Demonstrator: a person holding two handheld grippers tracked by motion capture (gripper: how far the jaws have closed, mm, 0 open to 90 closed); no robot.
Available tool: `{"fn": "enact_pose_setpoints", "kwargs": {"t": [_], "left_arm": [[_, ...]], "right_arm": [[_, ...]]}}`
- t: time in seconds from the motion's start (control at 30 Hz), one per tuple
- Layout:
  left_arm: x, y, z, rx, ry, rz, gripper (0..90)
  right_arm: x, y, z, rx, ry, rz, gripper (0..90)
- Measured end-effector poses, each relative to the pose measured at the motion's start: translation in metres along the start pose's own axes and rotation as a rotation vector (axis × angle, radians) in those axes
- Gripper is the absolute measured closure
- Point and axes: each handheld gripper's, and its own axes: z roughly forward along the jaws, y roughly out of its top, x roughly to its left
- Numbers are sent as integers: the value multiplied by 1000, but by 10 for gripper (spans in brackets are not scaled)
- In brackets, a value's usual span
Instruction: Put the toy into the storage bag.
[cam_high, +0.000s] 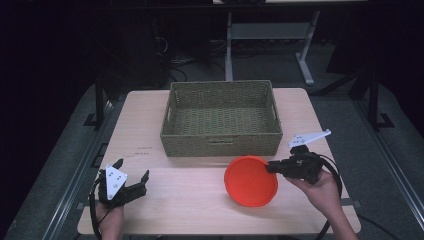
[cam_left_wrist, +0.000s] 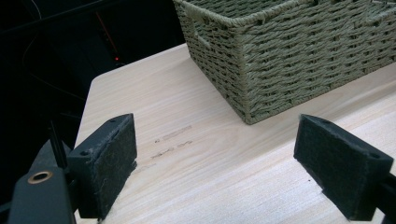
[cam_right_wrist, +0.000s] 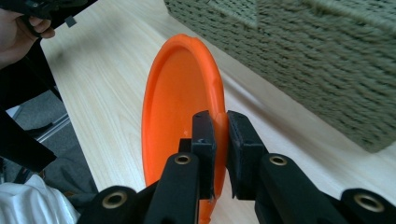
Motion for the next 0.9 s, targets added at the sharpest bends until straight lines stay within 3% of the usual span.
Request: {"fn": "enact_pose_setpoints", "kwargs": {"t": [0.13, 0.37, 0.73, 0.9], "left_arm": [[0, 0, 0, 0, 0, 5, 127], [1, 0, 0, 1, 2, 4, 127], [4, -2, -2, -5, 15, -29, 127], [4, -2, -2, -7, 16, -20, 127]], "right_arm": [[-1, 6, -7, 4, -18, -4, 821], [-1, 23, -17, -6, -8, -19, 821], [-2, 56, -23, 44, -30, -34, 821], [1, 68, -29, 46, -34, -37, 821]]}}
